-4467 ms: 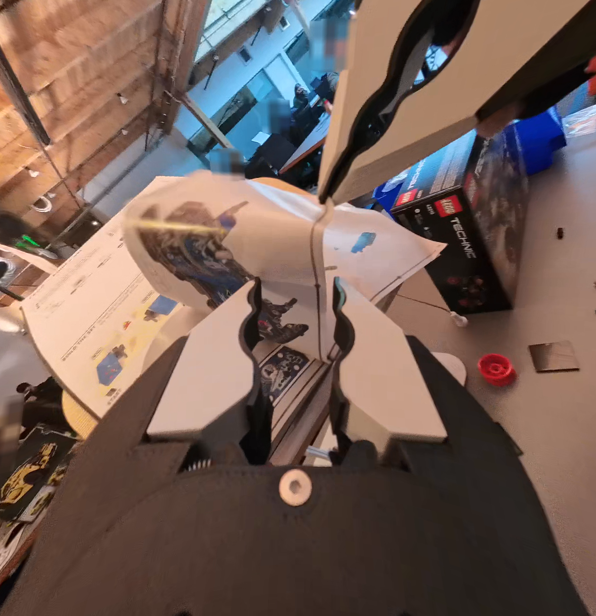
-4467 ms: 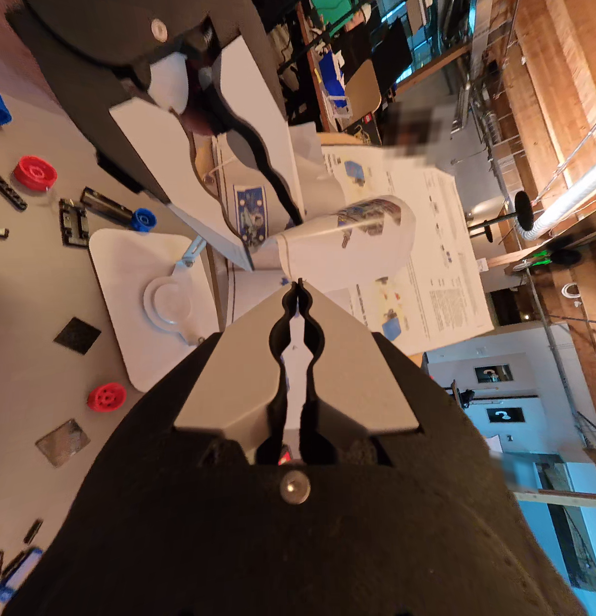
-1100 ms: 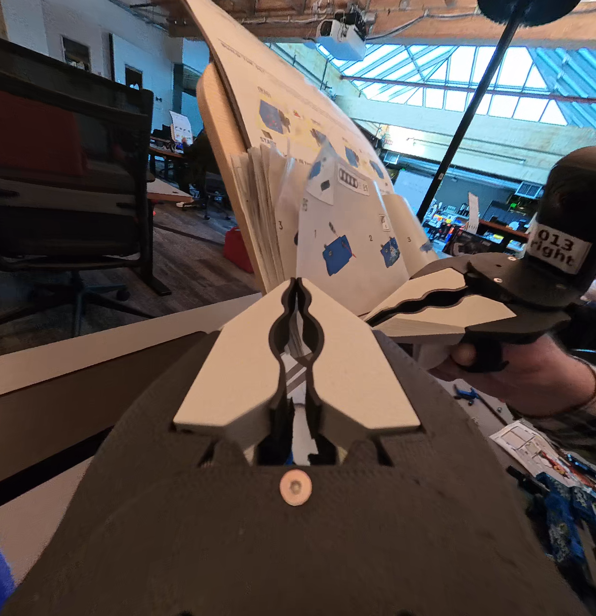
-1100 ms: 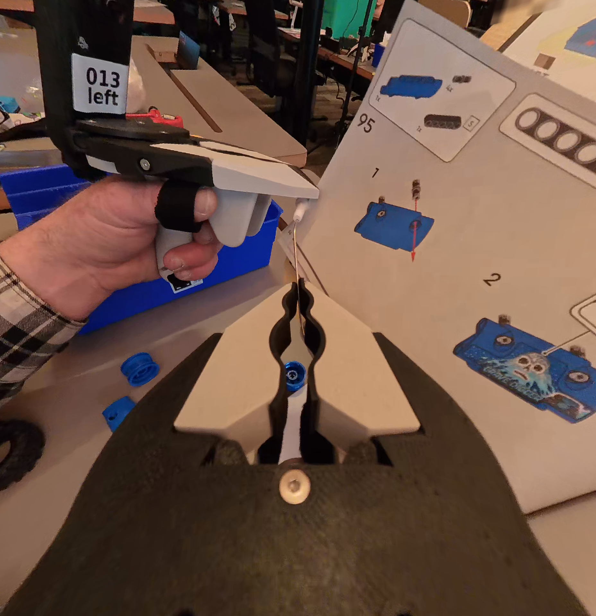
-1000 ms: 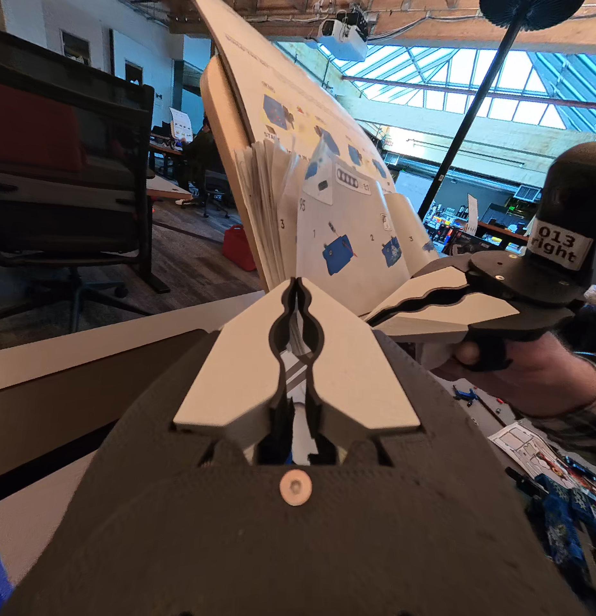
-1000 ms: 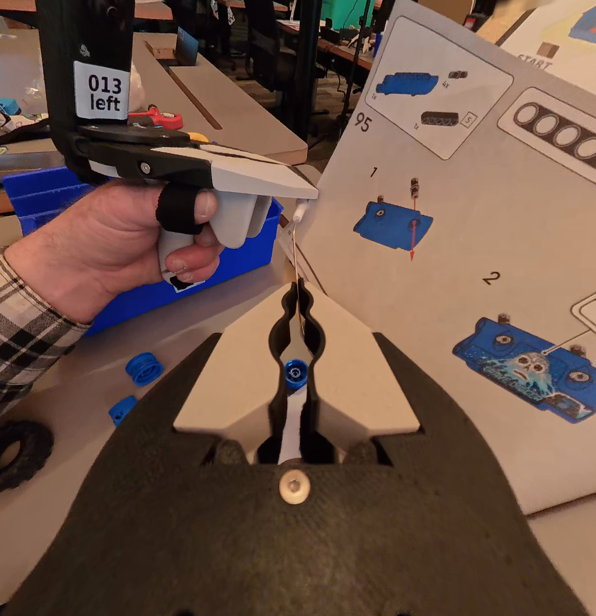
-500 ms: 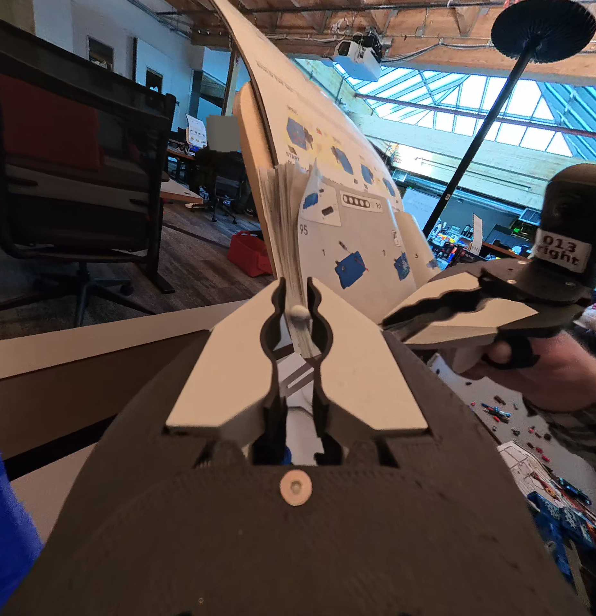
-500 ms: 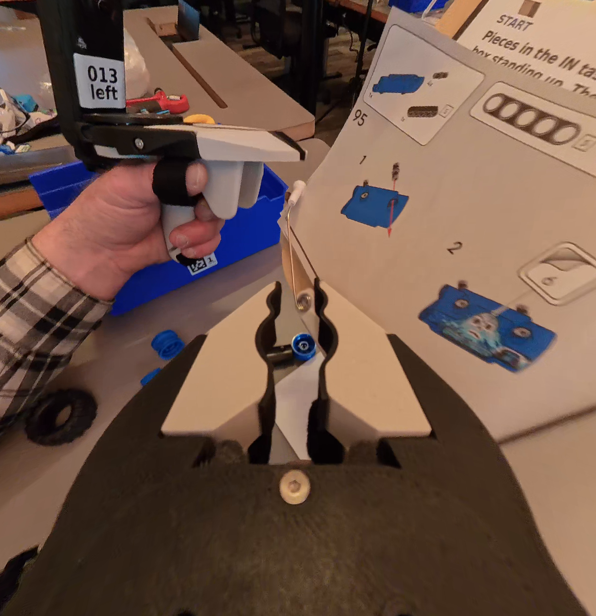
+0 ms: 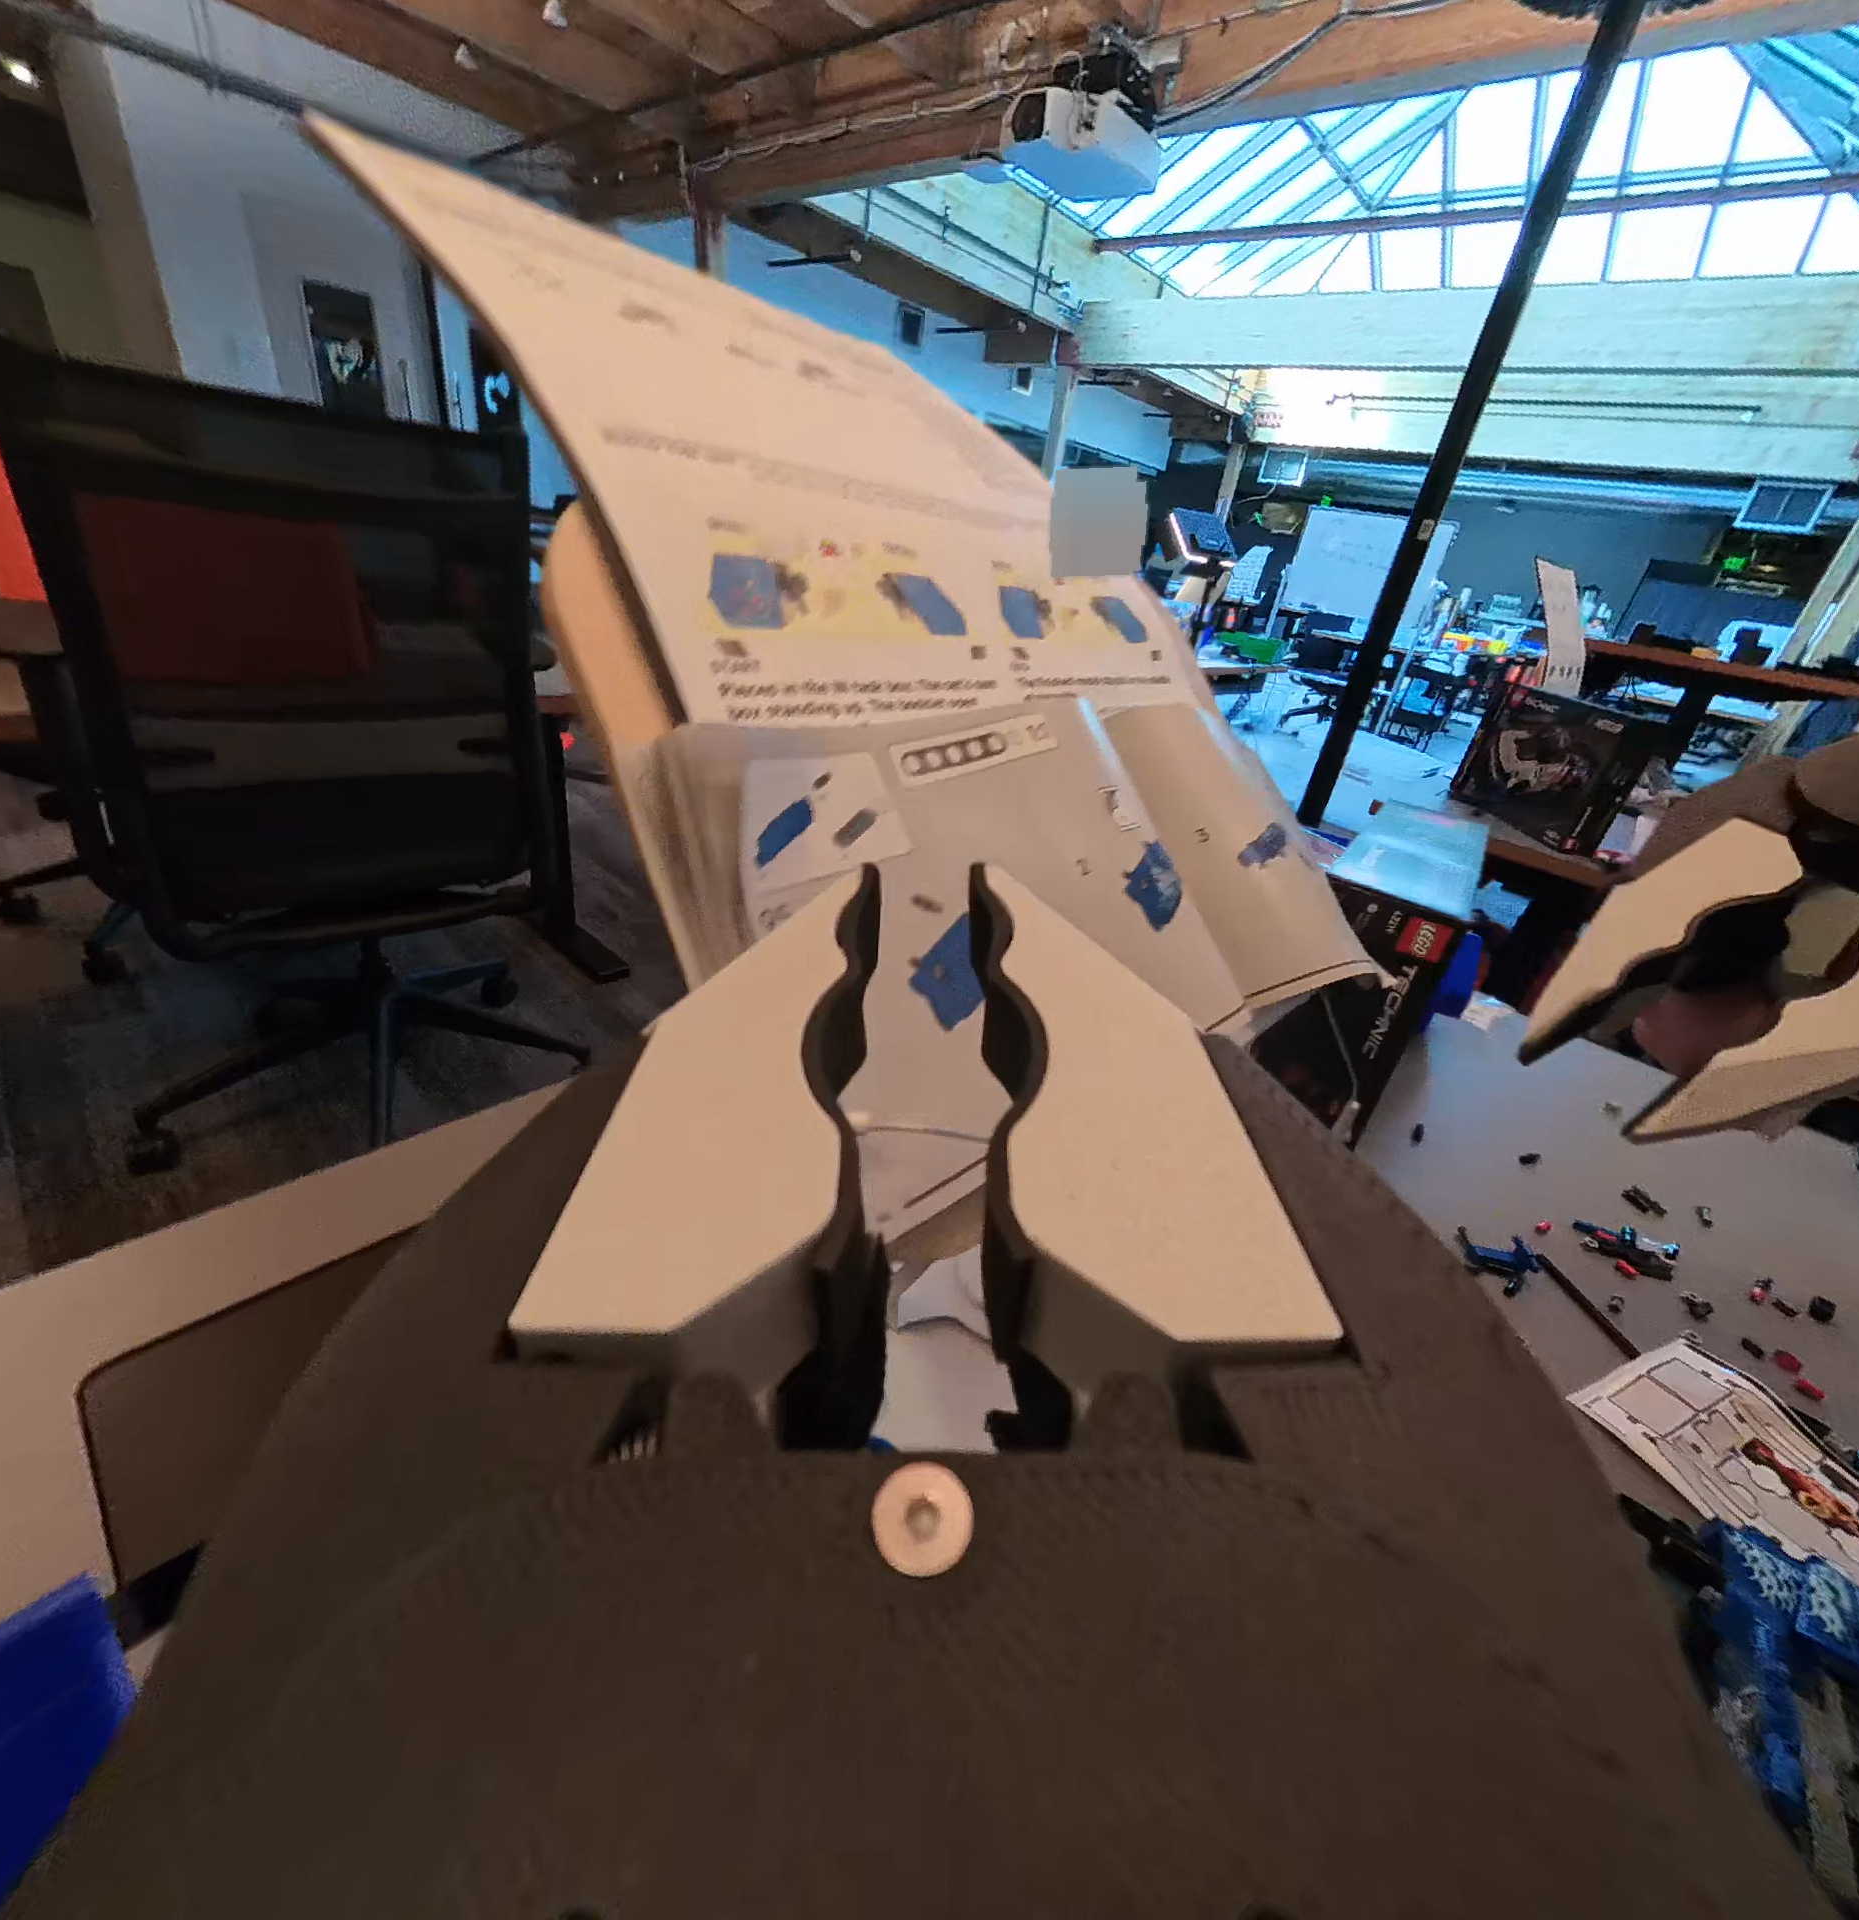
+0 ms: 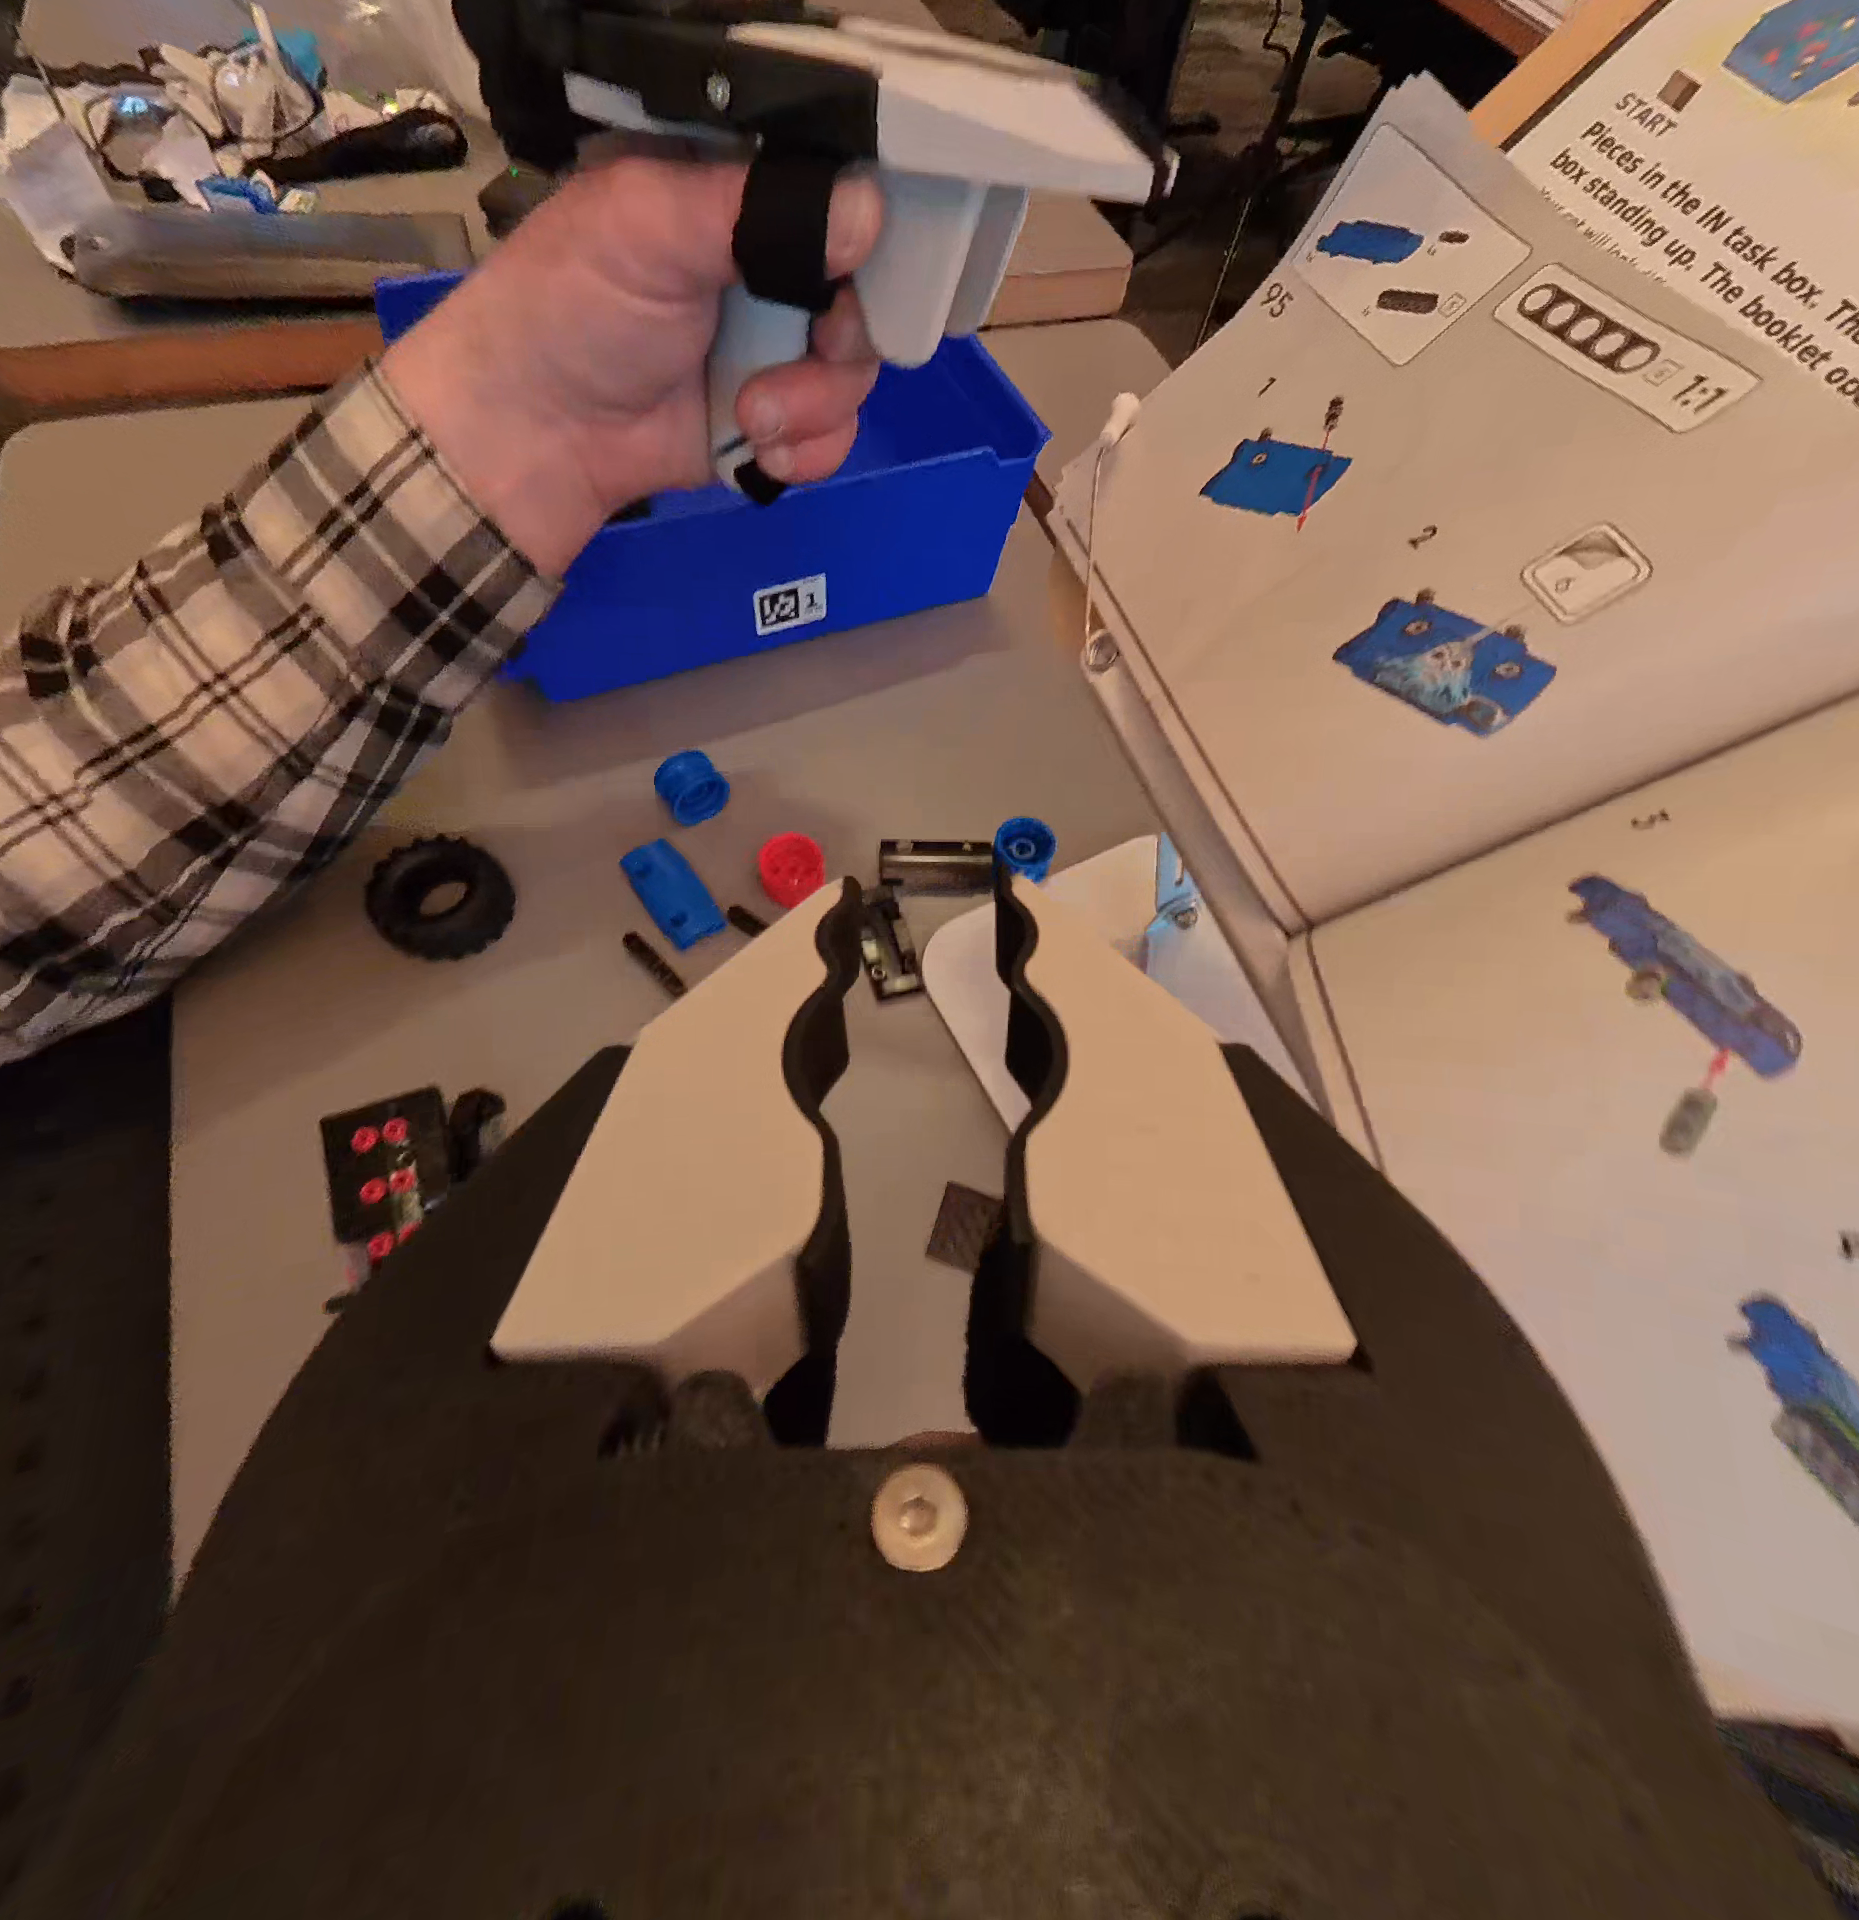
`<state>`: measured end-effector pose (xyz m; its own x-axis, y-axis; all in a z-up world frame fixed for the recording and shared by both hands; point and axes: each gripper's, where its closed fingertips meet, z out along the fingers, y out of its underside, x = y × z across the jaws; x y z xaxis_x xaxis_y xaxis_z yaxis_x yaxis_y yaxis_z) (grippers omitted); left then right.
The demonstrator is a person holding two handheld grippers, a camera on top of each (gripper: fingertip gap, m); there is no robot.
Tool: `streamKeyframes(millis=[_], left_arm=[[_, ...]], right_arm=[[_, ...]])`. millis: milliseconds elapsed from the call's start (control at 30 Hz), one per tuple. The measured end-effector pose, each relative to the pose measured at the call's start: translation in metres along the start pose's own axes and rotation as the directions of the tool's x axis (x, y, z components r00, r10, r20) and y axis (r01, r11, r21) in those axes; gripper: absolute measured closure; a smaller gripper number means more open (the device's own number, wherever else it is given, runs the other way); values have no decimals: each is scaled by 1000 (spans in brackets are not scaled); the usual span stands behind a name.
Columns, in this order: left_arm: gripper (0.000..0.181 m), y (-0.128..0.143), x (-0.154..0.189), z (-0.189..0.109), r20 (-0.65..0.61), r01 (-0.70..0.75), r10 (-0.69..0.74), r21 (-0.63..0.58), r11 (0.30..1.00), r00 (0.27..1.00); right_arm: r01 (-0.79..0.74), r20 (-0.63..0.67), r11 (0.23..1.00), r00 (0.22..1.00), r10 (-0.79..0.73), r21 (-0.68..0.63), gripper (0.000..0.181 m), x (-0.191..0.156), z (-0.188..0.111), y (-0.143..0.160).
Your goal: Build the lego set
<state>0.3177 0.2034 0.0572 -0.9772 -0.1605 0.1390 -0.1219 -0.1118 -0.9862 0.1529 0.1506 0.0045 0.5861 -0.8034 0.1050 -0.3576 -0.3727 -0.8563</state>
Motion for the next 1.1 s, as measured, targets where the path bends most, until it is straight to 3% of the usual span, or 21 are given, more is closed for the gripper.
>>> streamKeyframes(millis=[200, 333, 500, 667, 967, 1100], left_arm=[[166, -27, 47, 6, -33, -146, 146, -13, 989, 989], [165, -45, 99, 10, -95, -261, 258, -12, 965, 961], [162, -33, 162, 23, -201, -426, 401, -104, 898, 894], [149, 28, 207, 12, -370, -565, 453, -297, 769, 811], [107, 186, 254, -86, -629, -650, 236, -585, 485, 741], [94, 242, 250, -110, -671, -715, 251, -634, 295, 698]], right_arm=[[40, -20, 999, 999, -40, -13, 157, -19, -42, 24], [-11, -19, 1000, 1000, 11, 8, 156, -26, -60, 48], [-68, 37, 998, 997, 69, -8, 154, -40, -69, 91], [-105, 132, 992, 985, 114, -76, 147, -60, -62, 138], [-35, 398, 966, 907, 139, -257, 115, -126, -33, 194], [-48, 417, 962, 894, 161, -270, 110, -133, -27, 200]])
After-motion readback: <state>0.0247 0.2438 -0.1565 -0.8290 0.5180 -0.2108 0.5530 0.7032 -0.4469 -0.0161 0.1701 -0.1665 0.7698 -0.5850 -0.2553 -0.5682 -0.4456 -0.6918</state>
